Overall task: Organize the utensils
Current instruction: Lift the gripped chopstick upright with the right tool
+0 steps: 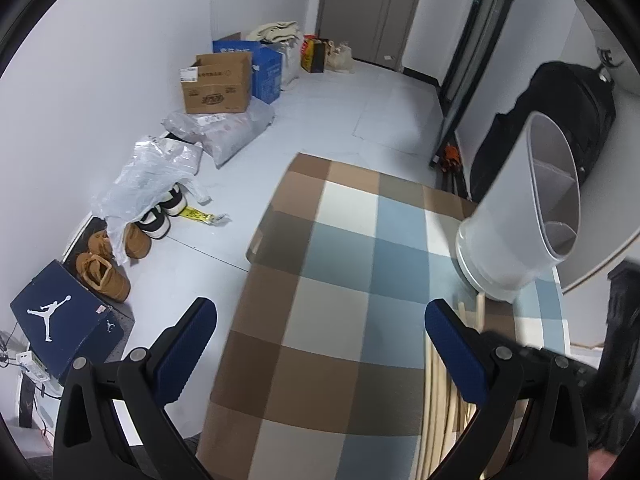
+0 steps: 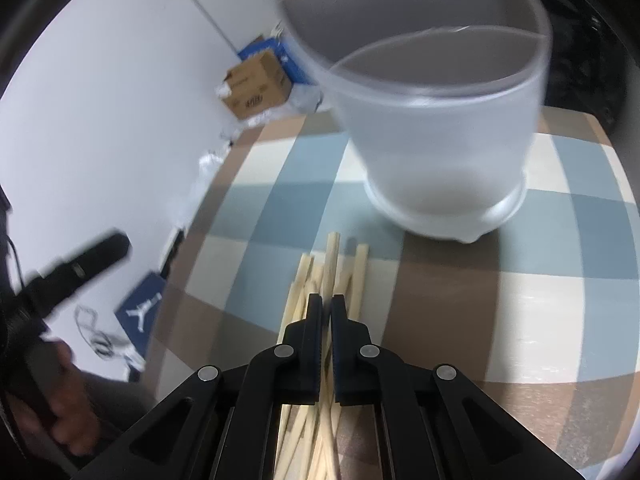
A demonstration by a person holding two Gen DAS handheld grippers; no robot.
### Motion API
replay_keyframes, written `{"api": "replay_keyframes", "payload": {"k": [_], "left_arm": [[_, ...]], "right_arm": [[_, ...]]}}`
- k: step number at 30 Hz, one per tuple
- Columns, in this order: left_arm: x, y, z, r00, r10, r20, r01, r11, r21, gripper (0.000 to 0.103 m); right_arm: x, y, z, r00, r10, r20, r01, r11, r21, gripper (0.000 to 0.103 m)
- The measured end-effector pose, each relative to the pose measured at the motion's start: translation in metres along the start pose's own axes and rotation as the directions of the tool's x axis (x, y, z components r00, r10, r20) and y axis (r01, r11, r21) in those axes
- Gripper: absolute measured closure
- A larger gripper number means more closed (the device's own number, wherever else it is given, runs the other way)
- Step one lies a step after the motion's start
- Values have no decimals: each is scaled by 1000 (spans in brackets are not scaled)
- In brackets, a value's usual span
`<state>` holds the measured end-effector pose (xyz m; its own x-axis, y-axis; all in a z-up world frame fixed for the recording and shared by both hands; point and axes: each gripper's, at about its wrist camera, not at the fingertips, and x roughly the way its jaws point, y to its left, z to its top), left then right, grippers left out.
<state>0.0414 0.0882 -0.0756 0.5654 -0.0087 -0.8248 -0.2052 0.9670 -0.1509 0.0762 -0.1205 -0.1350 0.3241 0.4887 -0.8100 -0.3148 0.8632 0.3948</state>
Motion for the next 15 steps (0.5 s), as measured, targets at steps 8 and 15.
{"api": "replay_keyframes", "payload": {"k": [8,15], "left_arm": [[15,-35,-19,994,-39,-104,53,989,136,2],[28,-54,-36,979,-21,-204,67,973,223,9]], "right_arm": [[-31,-30,6,989,117,93,-129,983,131,100],[-61,-45,3,972,165,169,-192,969,155,100]]}}
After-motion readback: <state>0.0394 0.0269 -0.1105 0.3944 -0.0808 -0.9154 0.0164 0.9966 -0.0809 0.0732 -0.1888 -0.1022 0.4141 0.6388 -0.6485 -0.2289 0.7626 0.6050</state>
